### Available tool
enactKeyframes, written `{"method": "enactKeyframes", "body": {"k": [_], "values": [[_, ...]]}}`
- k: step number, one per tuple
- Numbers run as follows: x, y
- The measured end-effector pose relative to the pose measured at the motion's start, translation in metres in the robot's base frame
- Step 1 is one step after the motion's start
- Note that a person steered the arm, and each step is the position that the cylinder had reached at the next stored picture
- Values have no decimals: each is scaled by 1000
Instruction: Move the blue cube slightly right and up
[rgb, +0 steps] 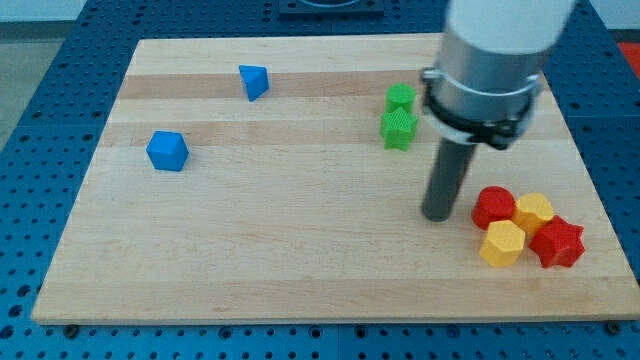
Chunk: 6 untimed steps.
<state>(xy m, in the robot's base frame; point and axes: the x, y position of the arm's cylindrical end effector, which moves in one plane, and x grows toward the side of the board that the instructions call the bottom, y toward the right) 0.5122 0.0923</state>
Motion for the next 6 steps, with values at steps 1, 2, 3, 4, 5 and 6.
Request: {"method": "enactKeyframes", "body": {"k": [1,2,3,4,5,6], "values": [[0,-58],[0,-125],[0,-194],[0,-259],[0,-325],[-14,-359]]}}
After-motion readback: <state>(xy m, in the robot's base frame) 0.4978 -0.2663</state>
